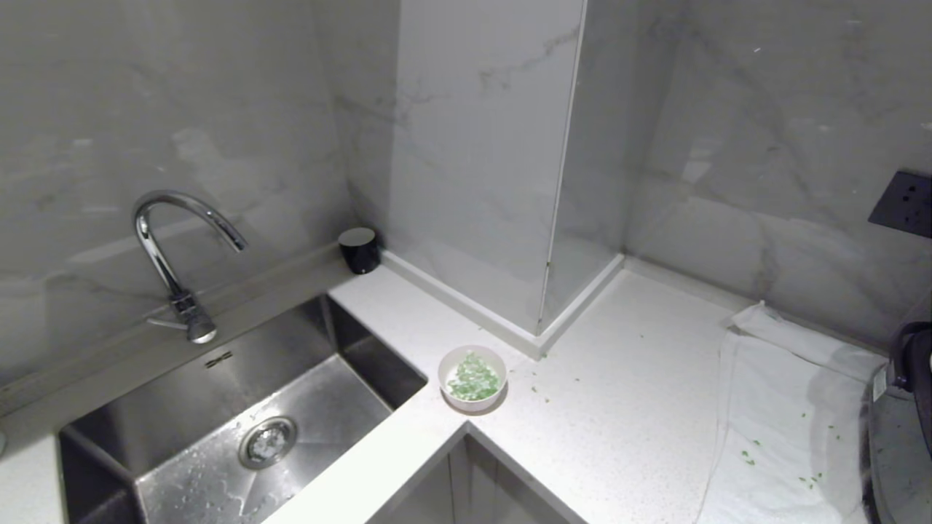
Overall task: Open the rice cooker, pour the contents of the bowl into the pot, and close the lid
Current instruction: Pick up the bowl on the table
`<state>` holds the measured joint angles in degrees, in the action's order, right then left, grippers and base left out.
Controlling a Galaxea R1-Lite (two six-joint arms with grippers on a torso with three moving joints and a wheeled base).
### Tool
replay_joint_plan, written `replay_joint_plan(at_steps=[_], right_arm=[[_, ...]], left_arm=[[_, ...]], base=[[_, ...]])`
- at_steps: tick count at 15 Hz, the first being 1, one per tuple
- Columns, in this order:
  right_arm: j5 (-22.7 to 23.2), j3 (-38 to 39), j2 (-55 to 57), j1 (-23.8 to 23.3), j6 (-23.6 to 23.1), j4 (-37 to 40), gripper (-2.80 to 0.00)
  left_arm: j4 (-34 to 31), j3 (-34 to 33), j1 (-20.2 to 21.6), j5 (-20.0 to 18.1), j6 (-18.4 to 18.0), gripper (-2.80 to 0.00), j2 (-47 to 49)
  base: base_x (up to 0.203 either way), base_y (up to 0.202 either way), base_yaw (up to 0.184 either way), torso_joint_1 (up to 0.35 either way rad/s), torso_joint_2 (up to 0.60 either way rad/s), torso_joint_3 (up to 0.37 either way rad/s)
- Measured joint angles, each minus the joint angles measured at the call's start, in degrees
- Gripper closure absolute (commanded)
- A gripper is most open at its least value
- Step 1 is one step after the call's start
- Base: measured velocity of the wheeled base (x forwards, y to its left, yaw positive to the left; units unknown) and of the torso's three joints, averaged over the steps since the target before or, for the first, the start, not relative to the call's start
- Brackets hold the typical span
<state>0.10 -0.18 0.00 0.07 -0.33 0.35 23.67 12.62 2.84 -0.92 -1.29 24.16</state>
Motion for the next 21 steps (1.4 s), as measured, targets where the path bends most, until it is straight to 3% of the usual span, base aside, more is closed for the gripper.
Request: replay_joint_plan(at_steps=[7, 10, 15, 21], right_arm=[[0.0, 0.0, 0.0, 0.0, 0.0, 0.0, 0.0], [0.0, 0.0, 0.0, 0.0, 0.0, 0.0, 0.0], [0.0, 0.0, 0.0, 0.0, 0.0, -0.1, 0.0], [0.0, 0.0, 0.0, 0.0, 0.0, -0.1, 0.0]], left_arm=[[-22.9, -8.6, -2.5, -2.1, -3.9, 0.0, -21.4], [-21.8, -12.1, -2.7, 0.1, -4.6, 0.0, -23.6], [-26.5, -11.8, -2.7, 0.3, -4.6, 0.0, -24.3], [-26.9, -11.6, -2.7, 0.2, -4.5, 0.0, -24.3]], base=[[0.0, 0.0, 0.0, 0.0, 0.0, 0.0], [0.0, 0.0, 0.0, 0.0, 0.0, 0.0], [0.0, 0.0, 0.0, 0.0, 0.0, 0.0], [-0.049, 0.0, 0.001, 0.005, 0.0, 0.001]])
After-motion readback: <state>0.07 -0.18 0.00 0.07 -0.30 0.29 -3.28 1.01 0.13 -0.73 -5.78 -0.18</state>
